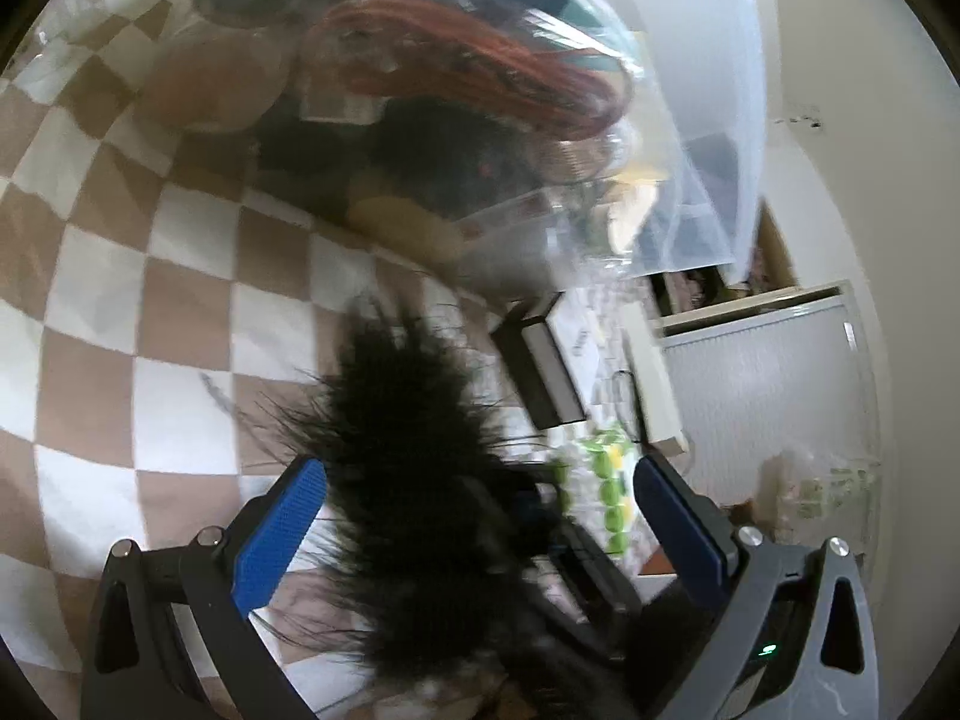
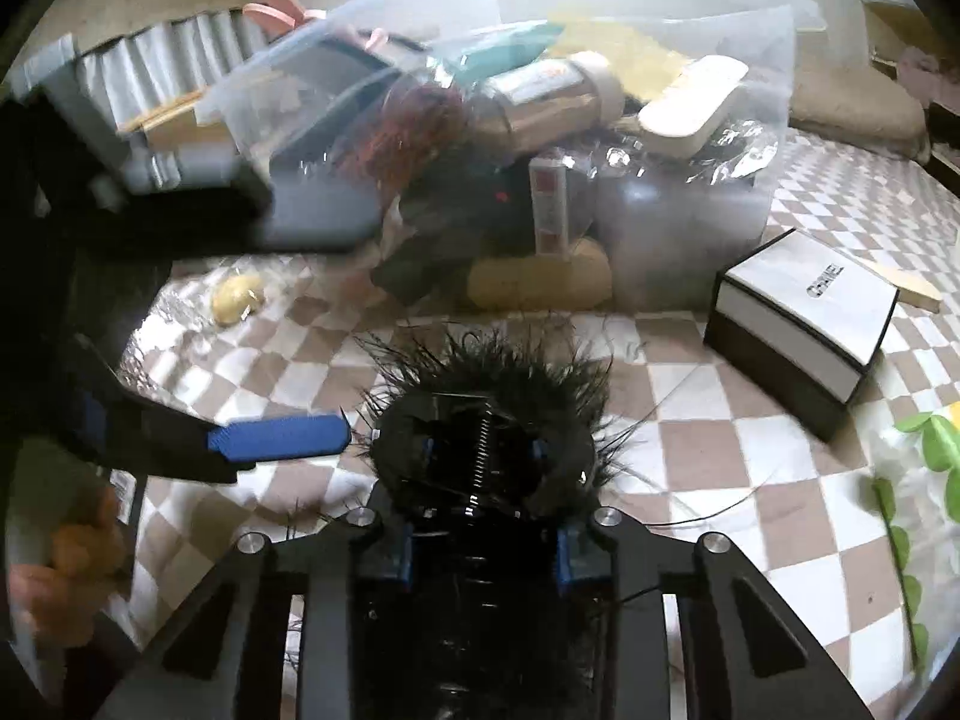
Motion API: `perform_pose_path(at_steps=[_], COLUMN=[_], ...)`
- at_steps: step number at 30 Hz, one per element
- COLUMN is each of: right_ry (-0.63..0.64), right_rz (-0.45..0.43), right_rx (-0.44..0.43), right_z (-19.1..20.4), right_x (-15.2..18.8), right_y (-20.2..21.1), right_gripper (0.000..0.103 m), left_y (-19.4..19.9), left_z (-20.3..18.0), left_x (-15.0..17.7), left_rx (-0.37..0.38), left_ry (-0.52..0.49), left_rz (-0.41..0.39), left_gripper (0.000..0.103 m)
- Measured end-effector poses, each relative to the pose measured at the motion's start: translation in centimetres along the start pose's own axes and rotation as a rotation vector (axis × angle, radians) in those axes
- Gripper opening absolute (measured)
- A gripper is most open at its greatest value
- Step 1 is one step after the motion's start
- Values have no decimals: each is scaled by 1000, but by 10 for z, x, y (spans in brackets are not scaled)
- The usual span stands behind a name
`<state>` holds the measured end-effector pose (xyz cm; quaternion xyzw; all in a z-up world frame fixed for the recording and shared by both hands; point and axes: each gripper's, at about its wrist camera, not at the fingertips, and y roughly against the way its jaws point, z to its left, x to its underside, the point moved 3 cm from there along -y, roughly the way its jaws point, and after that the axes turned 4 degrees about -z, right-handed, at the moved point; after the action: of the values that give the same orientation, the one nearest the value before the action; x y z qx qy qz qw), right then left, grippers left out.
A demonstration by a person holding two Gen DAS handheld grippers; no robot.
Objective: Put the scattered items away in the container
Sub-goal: 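Close the right gripper on the black fluffy clip, then move the left tool to the silver pearl tiara while the right gripper holds the clip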
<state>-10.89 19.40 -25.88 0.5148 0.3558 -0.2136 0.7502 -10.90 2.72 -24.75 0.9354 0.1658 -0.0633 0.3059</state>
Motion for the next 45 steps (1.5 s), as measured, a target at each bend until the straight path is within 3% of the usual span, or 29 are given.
perform_pose_path(at_steps=[2, 6, 11, 13, 22, 26, 32, 36, 42, 45], right_ry=[-34, -72, -72, -44, 7, -60, -123, -147, -145, -155], right_rz=[-4, -10, -38, -43, -56, -64, -103, -108, -103, -101], right_rx=[-36, -103, -200, -209, -176, -209, -203, -195, -157, -149], right_z=[-5, -6, 4, 11, 12, 2, -21, -31, -37, -41], right_x=[-1, -3, -6, -7, -10, -15, -22, -24, -24, -25], right_y=[6, 12, 29, 32, 36, 37, 51, 55, 52, 50], right_gripper=[31, 31, 30, 30, 30, 29, 29, 29, 29, 29], left_y=[0, 0, 1, 2, 9, 32, 69, 100, 113, 125], left_z=[7, 19, 23, 16, -3, -11, -20, -12, -3, 7], left_x=[0, -3, -3, -2, 1, -4, -14, -18, -21, -24], left_rx=[-26, 38, 227, 275, 281, 125, -233, -390, -765, -847], left_ry=[28, 125, 263, 260, 176, 19, -223, -314, -445, -451], left_rz=[-1, 12, 32, 40, 36, -60, -237, -323, -420, -437], left_gripper=[103, 103, 101, 101, 101, 102, 102, 102, 102, 102])
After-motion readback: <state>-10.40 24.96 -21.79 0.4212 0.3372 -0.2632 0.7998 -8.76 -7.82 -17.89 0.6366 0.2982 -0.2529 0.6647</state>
